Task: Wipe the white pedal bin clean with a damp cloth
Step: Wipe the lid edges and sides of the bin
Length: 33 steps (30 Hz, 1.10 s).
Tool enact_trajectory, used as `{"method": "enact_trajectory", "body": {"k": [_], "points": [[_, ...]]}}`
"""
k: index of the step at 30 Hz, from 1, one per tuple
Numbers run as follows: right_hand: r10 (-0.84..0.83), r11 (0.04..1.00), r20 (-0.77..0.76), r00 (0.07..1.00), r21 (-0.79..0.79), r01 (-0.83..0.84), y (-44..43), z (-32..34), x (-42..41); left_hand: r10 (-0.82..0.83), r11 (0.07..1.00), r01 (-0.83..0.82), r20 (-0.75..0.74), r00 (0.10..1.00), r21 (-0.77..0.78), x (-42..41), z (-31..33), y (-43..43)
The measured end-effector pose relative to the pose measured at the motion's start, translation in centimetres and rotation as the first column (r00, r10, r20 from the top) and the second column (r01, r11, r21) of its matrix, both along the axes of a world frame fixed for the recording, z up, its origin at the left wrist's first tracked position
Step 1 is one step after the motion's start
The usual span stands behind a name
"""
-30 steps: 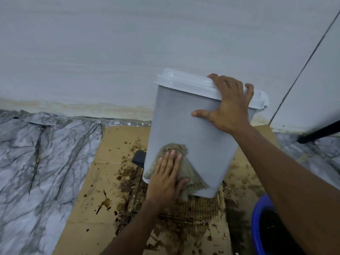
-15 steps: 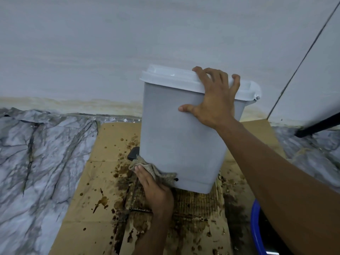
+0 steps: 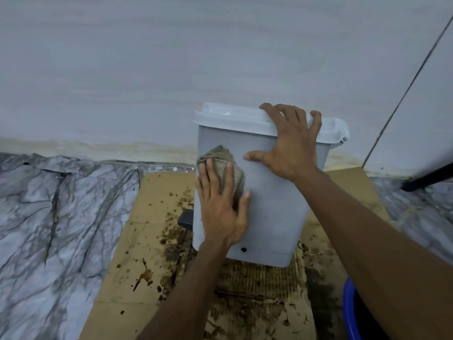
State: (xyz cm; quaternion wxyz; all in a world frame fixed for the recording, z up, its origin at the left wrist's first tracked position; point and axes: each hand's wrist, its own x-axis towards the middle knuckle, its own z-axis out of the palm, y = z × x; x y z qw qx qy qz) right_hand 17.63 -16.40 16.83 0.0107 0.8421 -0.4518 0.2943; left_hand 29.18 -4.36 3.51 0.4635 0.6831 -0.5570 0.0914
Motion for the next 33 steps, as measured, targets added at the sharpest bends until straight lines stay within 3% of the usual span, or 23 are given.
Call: {"method": "enact_trajectory", "body": {"k": [4, 10, 14, 18, 21, 26, 33], "points": [[-0.014, 1.000, -0.008, 1.000, -0.010, 0.014, 0.2, -0.1, -0.1, -0.037, 0.999, 0.028, 0.211, 0.977, 0.045, 1.4, -1.7, -1.2], [-0.016, 1.000, -0.005, 1.000, -0.022, 0.015, 0.1, -0.4, -0.3, 0.012, 0.999, 0.002, 0.339, 0.941, -0.041, 3.4, -1.3, -1.9], [-0.023, 1.000, -0.013, 1.000, 0.002, 0.023, -0.2, -0.2, 0.3, -0.176, 0.984, 0.152, 0.606, 0.776, 0.091, 6.1, -3.9, -0.5], [-0.027, 1.000, -0.018, 0.999, 0.001, 0.027, -0.5, -0.3, 0.8, -0.334, 0.942, 0.241, 0.747, 0.575, 0.235, 7.8, -7.9, 1.4], [-0.036, 0.999, -0.022, 0.999, 0.002, 0.036, -0.7, -0.4, 1.0, -0.434, 0.900, 0.266, 0.783, 0.446, 0.346, 8.2, -9.5, 2.7], [-0.042, 0.999, -0.005, 0.999, 0.004, 0.042, -1.1, -0.5, 1.0, -0.413, 0.909, 0.271, 0.774, 0.481, 0.316, 7.5, -10.1, 2.7], [-0.056, 0.998, -0.037, 0.998, -0.006, 0.056, -1.6, -0.6, 2.0, -0.461, 0.856, 0.382, 0.850, 0.257, 0.349, 9.0, -12.3, 3.0]]}}
